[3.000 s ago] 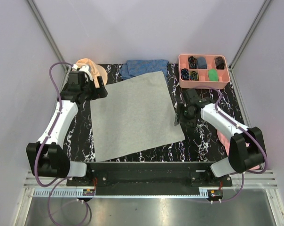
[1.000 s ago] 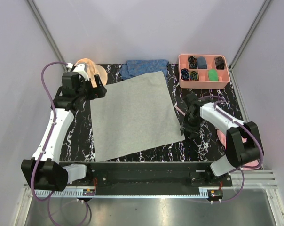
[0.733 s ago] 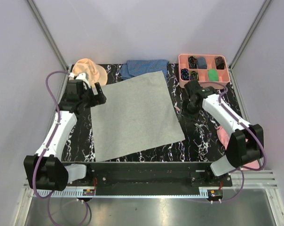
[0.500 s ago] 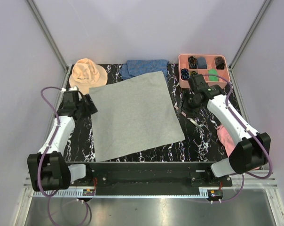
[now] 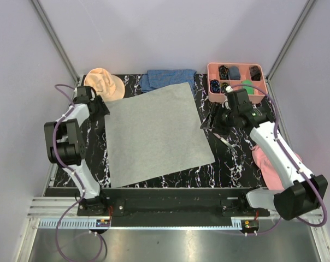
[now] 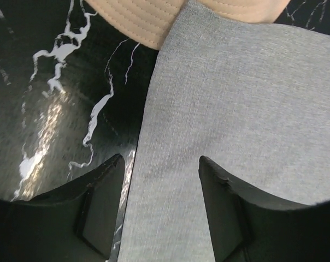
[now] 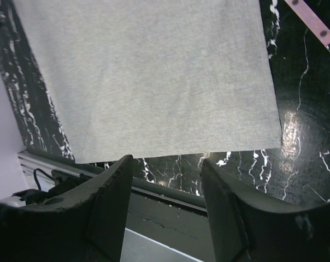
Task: Fold the napkin, place the utensils inside, and roll it up
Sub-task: Fold the napkin
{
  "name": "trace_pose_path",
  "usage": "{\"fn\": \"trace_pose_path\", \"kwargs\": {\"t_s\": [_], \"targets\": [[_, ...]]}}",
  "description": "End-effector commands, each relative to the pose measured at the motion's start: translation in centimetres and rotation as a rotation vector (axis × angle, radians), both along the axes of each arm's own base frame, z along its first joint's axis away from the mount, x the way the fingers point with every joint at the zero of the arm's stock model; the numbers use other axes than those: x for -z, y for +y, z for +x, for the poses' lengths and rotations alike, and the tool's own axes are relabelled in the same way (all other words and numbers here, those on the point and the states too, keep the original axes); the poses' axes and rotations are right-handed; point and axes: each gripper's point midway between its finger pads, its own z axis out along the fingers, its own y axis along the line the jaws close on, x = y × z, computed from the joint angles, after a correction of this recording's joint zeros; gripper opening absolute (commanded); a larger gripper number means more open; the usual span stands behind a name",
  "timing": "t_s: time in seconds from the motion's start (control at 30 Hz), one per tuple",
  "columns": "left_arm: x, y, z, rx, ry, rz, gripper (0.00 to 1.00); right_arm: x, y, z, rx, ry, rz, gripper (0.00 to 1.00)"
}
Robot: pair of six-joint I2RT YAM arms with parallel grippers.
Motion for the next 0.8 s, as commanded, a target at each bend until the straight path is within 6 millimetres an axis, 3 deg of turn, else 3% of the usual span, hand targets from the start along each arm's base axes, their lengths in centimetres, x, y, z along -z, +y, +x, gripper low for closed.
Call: {"fn": "trace_pose_path", "kwargs": {"t_s": [0.0, 0.13, 0.43, 0.77], "targets": [[-0.2, 0.4, 3.3, 0.035, -0.025, 0.000, 0.60, -3.7, 0.6, -0.1, -0.034, -0.122, 0.077, 0.63], [2.9, 0.8, 3.8, 0.029, 0.063, 0.001, 0.60, -5.0, 0.2, -0.6, -0.022, -0.166, 0.080, 0.66], [4.3, 1.7, 5.2, 0.022, 0.098, 0.027, 0.57, -5.4, -0.3, -1.6, 0.012, -0.175, 0.097, 0.66], [4.4, 0.6, 5.3, 0.123, 0.093, 0.005, 0.21, -5.4, -0.3, -1.4, 0.005, -0.174, 0.089, 0.67]]}}
